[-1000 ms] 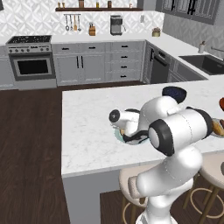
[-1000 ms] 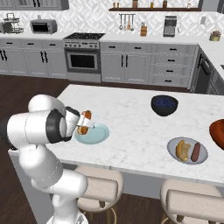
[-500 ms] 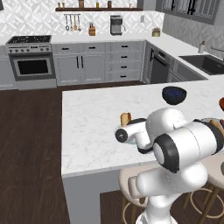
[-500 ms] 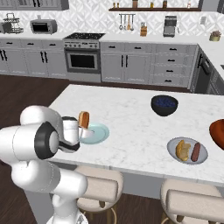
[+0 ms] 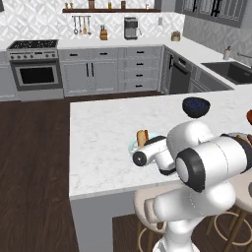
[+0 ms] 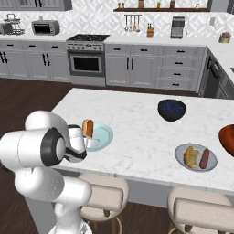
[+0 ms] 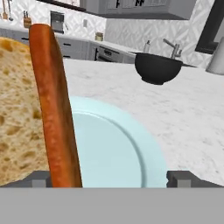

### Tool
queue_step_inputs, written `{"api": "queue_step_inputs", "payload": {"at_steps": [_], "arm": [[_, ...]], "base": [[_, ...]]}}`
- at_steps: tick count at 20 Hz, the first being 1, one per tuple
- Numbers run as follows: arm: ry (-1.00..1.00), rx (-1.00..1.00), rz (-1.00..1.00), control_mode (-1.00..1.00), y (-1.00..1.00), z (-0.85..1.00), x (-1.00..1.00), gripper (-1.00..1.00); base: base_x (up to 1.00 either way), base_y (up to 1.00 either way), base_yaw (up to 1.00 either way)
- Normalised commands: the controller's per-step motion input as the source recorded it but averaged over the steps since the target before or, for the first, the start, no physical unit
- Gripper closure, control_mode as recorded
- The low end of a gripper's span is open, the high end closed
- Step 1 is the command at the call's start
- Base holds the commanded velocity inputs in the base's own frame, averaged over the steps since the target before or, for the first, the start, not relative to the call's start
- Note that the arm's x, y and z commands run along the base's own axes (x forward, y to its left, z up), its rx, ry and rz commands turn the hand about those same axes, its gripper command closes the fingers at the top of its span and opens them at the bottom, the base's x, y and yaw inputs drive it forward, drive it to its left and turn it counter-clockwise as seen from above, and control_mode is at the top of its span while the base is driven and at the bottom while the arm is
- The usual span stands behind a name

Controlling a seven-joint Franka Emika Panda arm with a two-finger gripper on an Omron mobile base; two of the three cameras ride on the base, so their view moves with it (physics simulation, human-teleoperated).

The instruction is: Place one bun and one sausage from the bowl on each plate.

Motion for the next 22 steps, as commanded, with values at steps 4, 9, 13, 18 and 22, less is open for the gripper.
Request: {"api": "queue_step_inputs", "payload": {"at_steps": [4, 9, 13, 18, 22], "arm": [[-0.01, -0.06, 0.00, -1.00, 0.00, -0.36, -0.20, -1.00], [-0.01, -0.10, 0.00, -1.00, -0.04, -0.44, -0.41, -1.00], [0.00, -0.05, 0.00, -1.00, -0.10, -0.04, -0.18, -1.00], [-0.03, -0.02, 0.00, -1.00, -0.09, 0.30, -0.29, -1.00], [0.01, 0.07, -0.01, -1.00, 0.00, 1.00, -0.09, -1.00]], "base": [[0.00, 0.00, 0.00], [0.00, 0.00, 0.00], [0.00, 0.00, 0.00], [0.00, 0.00, 0.00], [0.00, 0.00, 0.00]]}}
